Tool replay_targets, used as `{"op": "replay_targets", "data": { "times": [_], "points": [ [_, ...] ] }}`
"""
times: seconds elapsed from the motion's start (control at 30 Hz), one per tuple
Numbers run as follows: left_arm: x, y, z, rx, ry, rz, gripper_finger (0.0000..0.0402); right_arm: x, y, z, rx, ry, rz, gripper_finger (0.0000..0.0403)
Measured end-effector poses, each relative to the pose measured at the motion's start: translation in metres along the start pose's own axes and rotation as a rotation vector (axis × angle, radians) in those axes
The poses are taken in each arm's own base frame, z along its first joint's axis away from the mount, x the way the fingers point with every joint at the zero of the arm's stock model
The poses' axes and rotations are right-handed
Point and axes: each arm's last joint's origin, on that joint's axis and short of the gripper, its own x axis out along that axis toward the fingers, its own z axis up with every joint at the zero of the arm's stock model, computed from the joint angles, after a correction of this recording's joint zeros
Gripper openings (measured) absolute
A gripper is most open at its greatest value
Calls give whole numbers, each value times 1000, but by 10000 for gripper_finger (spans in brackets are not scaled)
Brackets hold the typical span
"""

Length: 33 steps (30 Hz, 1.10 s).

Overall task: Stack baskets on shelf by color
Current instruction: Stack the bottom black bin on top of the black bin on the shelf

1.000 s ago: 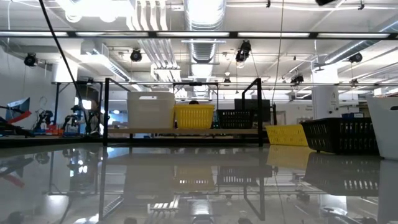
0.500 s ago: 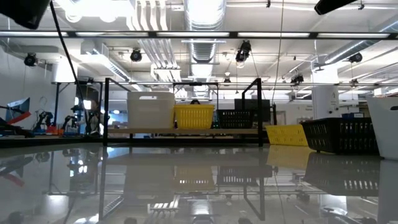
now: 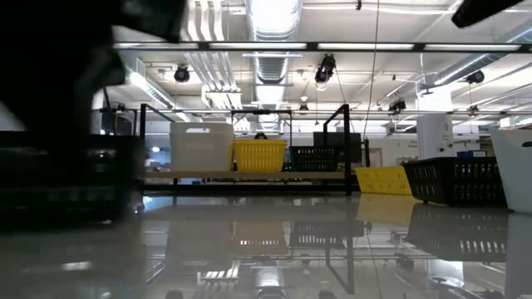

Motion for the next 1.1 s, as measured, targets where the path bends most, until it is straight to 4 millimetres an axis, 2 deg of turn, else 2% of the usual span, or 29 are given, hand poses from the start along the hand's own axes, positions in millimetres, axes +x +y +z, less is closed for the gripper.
{"op": "replay_targets", "data": {
  "times": [0.17, 0.33, 0.53, 0.73, 0.83, 1.0, 1.1],
  "points": [
    [9, 12, 52, 114, -181, -90, 1, 3, 2, -3, -8, 14, -11, 34],
    [17, 41, 104, 184, -326, -115, 0, 2, 2, -4, -11, 18, -8, 34],
    [26, 80, 144, 222, -412, -71, 0, 3, 1, -4, -20, 40, -7, 34],
    [39, 105, 157, 211, -426, -40, 0, 11, -4, 0, -8, 90, 2, 34],
    [48, 110, 156, 209, -405, -118, 9, 17, -8, 3, 6, 102, -6, 34],
    [55, 110, 151, 220, -384, -183, 70, 32, -19, 9, -12, 128, -37, 34],
    [46, 113, 149, 208, -371, -184, 113, 43, -27, 14, -8, 179, -28, 34]
  ]
}}
